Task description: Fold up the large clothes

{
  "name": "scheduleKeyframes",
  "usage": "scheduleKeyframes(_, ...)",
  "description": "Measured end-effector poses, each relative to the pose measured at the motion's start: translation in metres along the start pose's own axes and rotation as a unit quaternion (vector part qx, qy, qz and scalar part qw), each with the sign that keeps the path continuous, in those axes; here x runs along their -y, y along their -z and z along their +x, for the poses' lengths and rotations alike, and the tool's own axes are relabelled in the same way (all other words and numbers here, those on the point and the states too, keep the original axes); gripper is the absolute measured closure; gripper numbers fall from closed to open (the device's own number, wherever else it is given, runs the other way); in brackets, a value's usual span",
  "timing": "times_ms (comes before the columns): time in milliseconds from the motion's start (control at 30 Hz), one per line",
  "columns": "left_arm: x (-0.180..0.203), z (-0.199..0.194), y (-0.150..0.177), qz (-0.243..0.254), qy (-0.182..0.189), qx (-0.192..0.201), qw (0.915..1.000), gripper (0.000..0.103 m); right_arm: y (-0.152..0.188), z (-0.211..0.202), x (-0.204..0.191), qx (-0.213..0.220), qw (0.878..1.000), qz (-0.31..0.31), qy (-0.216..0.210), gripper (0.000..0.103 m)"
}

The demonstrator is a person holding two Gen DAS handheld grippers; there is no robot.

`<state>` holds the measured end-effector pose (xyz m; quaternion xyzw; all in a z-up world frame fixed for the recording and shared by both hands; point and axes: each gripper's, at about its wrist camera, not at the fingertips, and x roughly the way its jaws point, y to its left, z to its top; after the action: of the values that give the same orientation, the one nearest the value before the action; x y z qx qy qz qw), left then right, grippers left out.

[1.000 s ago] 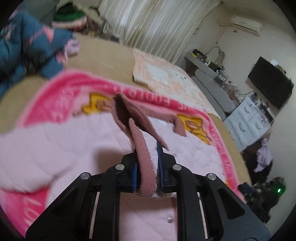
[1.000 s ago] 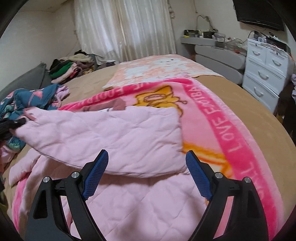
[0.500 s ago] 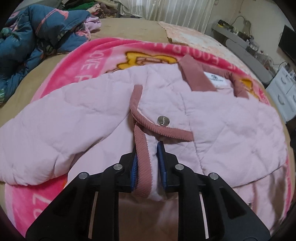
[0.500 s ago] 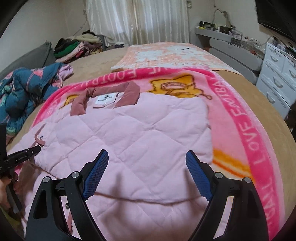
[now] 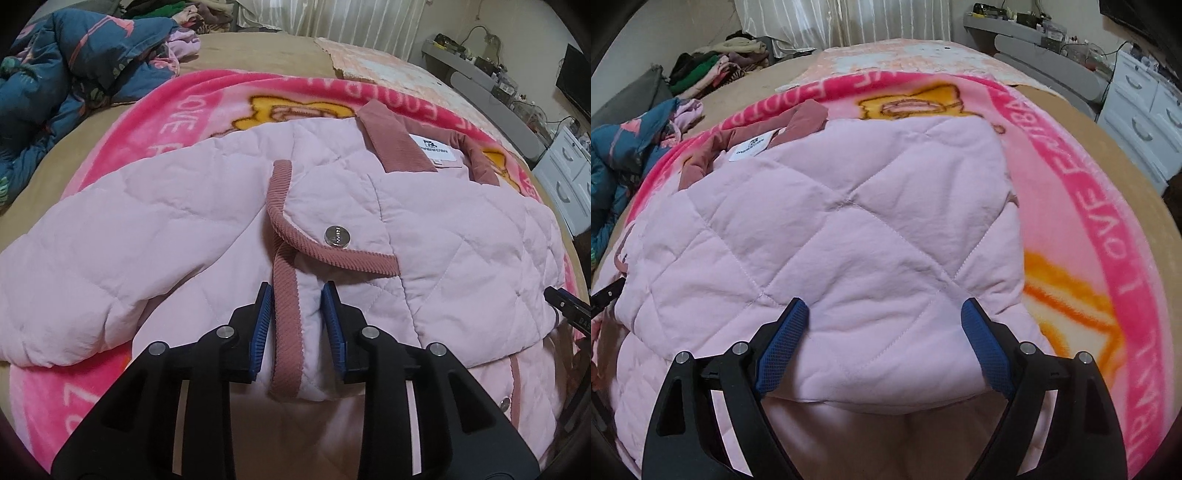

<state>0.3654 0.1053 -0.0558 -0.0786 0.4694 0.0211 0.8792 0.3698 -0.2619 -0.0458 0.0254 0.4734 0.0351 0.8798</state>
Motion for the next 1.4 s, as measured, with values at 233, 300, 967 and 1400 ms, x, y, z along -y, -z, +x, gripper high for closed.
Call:
scheduleKeyframes(233,0.008,-0.034,-0.004,0.017,0.001,0.018,0.9997,0.063,0.005,-0.047,-0.001,0.038,0.998,0.024,-0.044,0.018)
scheduleKeyframes(300,0.01,-0.045,-0.004,0.018,0.011,0.022,0.9995,0.049,0.006,-0.055,-0.003,0.041,0.998,0.026,-0.046,0.015)
scheduleKeyframes(967,-0.059,-0.113,0.019,-0.081,-0.015,0.041,0.9957,0.009,0.013,-0.115,-0.061,0.095,0.993,0.002,-0.068,0.006)
scheduleKeyframes(1400,-0.133,-0.137,0.044,-0.142,-0.052,0.059,0.9868,0.009,0.011,-0.125,-0.148,0.103,0.988,-0.057,-0.096,0.006)
